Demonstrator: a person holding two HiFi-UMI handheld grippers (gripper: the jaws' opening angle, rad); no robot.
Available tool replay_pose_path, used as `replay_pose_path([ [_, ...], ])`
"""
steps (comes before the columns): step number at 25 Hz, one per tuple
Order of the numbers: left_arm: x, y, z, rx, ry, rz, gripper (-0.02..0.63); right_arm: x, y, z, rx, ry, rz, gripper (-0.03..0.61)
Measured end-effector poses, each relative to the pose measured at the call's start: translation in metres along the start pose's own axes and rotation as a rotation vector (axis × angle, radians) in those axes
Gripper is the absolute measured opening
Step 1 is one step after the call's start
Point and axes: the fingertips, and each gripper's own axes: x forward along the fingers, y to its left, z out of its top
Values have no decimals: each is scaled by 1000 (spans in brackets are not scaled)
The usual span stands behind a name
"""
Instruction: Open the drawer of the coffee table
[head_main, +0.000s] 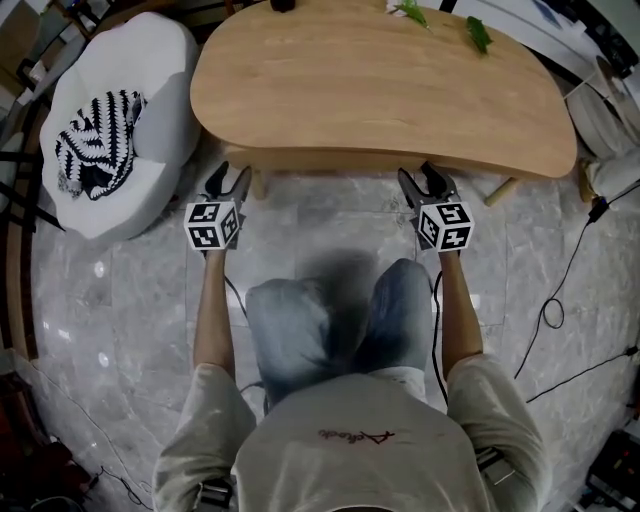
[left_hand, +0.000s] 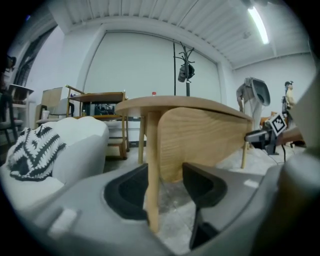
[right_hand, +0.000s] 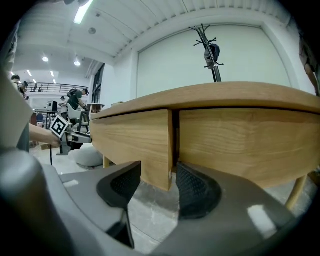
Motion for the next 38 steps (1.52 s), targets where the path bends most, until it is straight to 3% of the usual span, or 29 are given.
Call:
replay_pose_path([
  [9, 0, -10, 3, 13, -26, -58, 150, 2, 2, 3, -44, 25, 23, 178],
  [19, -17, -15, -1, -7, -12, -50, 147, -18, 13, -3, -51, 31, 33, 175],
  [38, -100, -61, -30, -24, 1, -15, 147, -97, 53, -28, -91, 50, 69, 167],
])
